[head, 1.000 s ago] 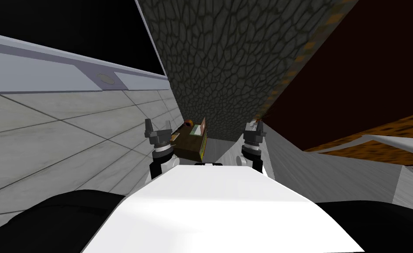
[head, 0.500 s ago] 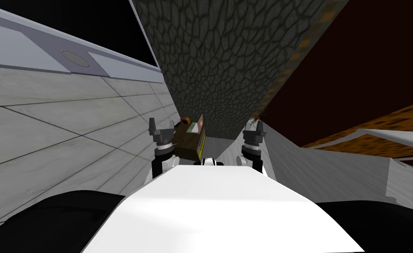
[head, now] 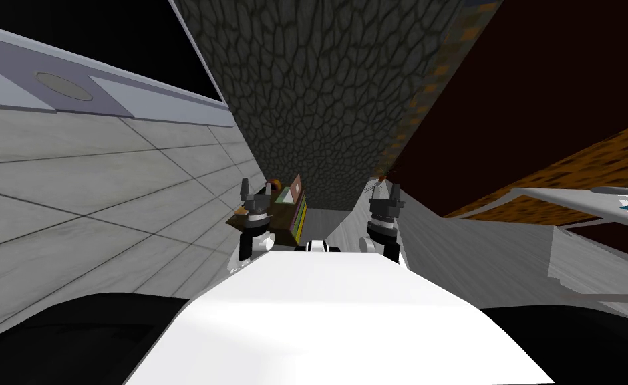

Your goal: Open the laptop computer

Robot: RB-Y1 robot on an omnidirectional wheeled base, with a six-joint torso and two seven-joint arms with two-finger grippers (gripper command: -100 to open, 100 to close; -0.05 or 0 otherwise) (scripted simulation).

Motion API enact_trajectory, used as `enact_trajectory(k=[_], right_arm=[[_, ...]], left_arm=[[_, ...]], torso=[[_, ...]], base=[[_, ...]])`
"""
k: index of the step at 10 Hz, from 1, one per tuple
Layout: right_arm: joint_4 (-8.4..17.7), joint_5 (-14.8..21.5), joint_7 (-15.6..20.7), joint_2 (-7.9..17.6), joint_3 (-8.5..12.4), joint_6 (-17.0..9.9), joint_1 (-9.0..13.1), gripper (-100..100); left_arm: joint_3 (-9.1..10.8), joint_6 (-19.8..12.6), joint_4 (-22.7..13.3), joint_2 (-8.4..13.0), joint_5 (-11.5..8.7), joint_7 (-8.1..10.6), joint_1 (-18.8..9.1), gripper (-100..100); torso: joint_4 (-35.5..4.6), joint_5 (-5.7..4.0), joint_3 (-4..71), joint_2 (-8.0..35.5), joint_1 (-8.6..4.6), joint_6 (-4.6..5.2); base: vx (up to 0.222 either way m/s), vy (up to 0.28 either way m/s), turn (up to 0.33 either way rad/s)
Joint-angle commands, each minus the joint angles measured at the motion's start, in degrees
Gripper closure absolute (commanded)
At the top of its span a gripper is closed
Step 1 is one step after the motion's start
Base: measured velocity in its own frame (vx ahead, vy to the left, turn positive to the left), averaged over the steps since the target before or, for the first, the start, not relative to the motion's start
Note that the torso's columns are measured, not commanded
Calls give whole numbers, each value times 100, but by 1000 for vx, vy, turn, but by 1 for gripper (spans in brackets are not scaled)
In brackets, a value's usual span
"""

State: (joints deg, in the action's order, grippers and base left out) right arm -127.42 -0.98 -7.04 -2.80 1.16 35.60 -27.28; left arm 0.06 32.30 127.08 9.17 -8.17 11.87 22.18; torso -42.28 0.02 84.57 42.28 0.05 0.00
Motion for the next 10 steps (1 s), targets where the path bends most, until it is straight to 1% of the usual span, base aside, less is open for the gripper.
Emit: enact_trajectory(k=[1,5,10], right_arm=[[0,0,0,0,0,0,0,0],[0,0,0,0,0,0,0,0],[0,0,0,1,1,0,0,0]], left_arm=[[42,-205,-323,114,-99,225,-336,-100],[94,-495,-899,269,-254,552,-851,-100],[191,-927,-1680,463,-495,896,-1388,-100]], torso=[[0,-1,0,2,-4,0],[0,-2,1,-2,-3,-1],[0,-1,0,0,0,0]], base=[[5,-141,-85],[-3,-151,-110],[14,-92,-102]])
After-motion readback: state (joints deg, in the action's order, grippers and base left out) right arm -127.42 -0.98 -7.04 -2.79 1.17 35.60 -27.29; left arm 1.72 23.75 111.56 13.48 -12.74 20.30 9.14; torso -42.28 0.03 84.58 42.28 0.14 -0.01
